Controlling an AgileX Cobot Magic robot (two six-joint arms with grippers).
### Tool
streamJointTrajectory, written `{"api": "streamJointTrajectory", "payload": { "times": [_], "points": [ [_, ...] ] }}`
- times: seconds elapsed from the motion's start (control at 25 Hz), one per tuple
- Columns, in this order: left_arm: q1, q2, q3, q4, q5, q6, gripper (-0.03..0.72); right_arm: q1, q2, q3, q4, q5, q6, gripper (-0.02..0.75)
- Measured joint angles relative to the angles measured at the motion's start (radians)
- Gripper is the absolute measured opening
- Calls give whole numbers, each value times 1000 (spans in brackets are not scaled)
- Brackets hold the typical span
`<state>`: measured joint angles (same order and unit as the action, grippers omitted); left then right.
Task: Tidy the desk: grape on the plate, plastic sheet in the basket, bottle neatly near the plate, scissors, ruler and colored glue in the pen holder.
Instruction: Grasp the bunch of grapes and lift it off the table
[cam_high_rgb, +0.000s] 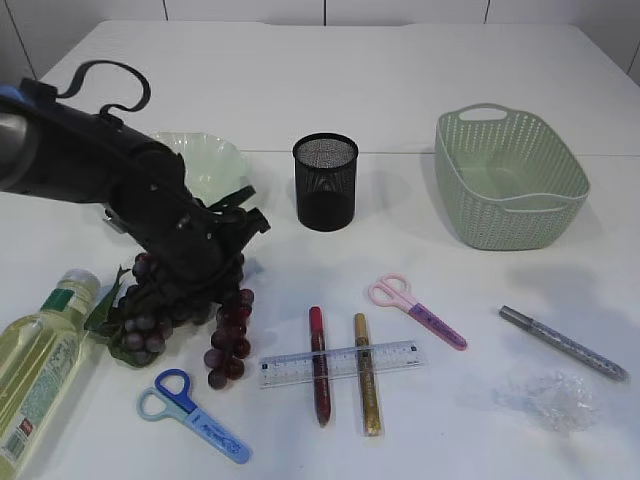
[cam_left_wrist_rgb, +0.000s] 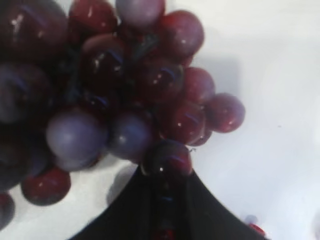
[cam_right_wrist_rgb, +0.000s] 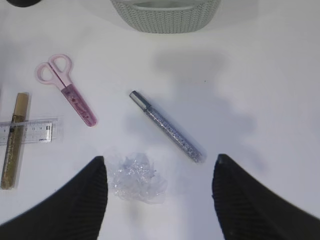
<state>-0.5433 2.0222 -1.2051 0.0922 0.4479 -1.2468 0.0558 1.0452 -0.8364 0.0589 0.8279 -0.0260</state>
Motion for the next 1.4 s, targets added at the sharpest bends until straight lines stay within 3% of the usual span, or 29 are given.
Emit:
{"api": "streamJointTrajectory", "payload": {
  "times": [0.44,0.84,1.24,1.4],
  "points": [
    [0,-168,0,103,39,5,57,0,0,0,0,0,0,512],
    [-2,-364,2,122,72,49,57,0,0,0,11,2,0,512],
    [-22,-550,2,350,19,66,57,0,12,0,31,2,0,512],
    [7,-563,-24,411,-10,66,57,0,32,0,40,0,0,512]
  ]
}}
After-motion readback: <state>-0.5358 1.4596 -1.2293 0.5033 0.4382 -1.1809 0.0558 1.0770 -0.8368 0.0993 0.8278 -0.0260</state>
